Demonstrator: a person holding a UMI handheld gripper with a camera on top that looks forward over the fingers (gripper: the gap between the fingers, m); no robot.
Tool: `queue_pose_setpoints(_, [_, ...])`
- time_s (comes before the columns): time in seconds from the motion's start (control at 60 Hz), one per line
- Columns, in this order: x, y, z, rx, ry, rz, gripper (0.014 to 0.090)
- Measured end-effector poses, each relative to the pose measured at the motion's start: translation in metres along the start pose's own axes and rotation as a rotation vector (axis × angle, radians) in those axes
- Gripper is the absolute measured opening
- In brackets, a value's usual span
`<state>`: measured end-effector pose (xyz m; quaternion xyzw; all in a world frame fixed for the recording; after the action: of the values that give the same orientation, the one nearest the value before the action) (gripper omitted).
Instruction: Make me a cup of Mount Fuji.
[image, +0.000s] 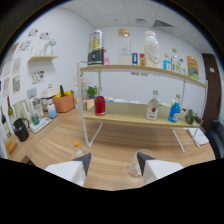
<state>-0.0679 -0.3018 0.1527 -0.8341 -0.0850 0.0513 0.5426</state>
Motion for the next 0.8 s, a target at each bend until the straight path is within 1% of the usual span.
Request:
queue_pose_setpoints(0.083, [0.034, 0.007, -0.008, -0.004, 0.047, 0.010, 0.0863])
queue_pose_setpoints(0.2, [0.069, 0.010, -0.011, -0.017, 0.079, 0.035, 0.0859])
queue_pose_setpoints(0.35, [0.106, -0.031, -0.006, 0.057, 0.098, 0.047, 0.0856])
queue_pose_setpoints(0.483, [0.138, -0.071, 0.015, 0.114, 0.111, 0.051, 0.0858])
queue_pose_setpoints(0.55, [0.155, -0.083, 0.030, 0.126, 0.115, 0.070, 0.0857])
queue_pose_setpoints(0.8, [0.207, -0.094, 0.090, 0.105, 0.156, 0.090, 0.0852])
